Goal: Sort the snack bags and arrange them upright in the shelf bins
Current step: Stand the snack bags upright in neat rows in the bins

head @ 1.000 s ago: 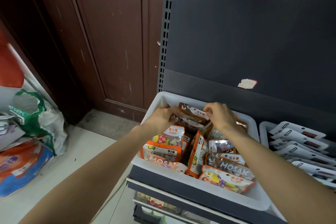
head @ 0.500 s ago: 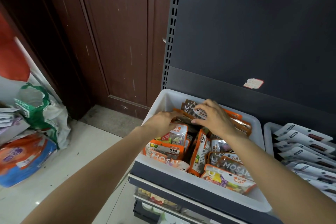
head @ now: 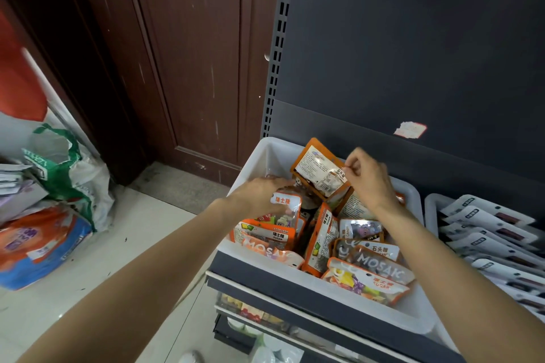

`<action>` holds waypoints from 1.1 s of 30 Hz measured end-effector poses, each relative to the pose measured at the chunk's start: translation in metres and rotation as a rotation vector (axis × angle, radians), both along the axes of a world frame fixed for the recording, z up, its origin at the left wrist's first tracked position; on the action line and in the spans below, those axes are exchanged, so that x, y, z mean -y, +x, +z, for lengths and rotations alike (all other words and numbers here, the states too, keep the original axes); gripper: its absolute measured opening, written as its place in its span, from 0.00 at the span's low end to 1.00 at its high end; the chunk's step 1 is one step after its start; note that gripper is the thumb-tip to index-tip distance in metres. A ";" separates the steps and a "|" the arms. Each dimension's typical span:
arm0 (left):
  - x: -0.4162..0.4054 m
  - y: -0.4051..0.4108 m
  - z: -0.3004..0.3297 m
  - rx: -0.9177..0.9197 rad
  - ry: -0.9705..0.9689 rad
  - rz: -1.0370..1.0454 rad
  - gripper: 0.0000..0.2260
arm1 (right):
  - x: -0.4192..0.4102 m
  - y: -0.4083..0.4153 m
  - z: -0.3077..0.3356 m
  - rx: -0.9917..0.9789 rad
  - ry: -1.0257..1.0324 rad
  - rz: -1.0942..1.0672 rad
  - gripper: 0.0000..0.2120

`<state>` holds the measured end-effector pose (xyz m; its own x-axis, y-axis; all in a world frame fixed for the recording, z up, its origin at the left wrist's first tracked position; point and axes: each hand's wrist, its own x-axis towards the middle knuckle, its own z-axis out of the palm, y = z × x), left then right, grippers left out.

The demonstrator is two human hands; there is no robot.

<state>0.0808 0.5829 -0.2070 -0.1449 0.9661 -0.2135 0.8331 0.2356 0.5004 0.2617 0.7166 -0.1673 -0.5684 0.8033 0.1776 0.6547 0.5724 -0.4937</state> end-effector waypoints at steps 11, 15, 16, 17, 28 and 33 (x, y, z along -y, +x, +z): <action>0.011 0.004 0.006 -0.090 -0.074 0.005 0.21 | 0.009 -0.011 0.012 -0.025 -0.186 0.061 0.12; 0.017 0.008 0.011 -0.085 -0.075 0.014 0.22 | 0.018 -0.006 0.005 0.007 -0.150 0.094 0.14; 0.019 0.009 0.012 -0.088 -0.070 0.019 0.23 | 0.020 -0.005 0.006 0.005 -0.130 0.088 0.13; 0.021 0.009 0.013 -0.091 -0.064 0.021 0.23 | 0.021 -0.005 0.008 0.005 -0.085 0.081 0.11; 0.029 0.013 0.017 -0.112 -0.070 0.021 0.24 | 0.023 -0.012 0.012 0.208 0.163 0.094 0.10; 0.031 0.009 0.014 -0.066 -0.084 0.033 0.24 | 0.028 -0.026 -0.005 0.227 0.239 -0.057 0.09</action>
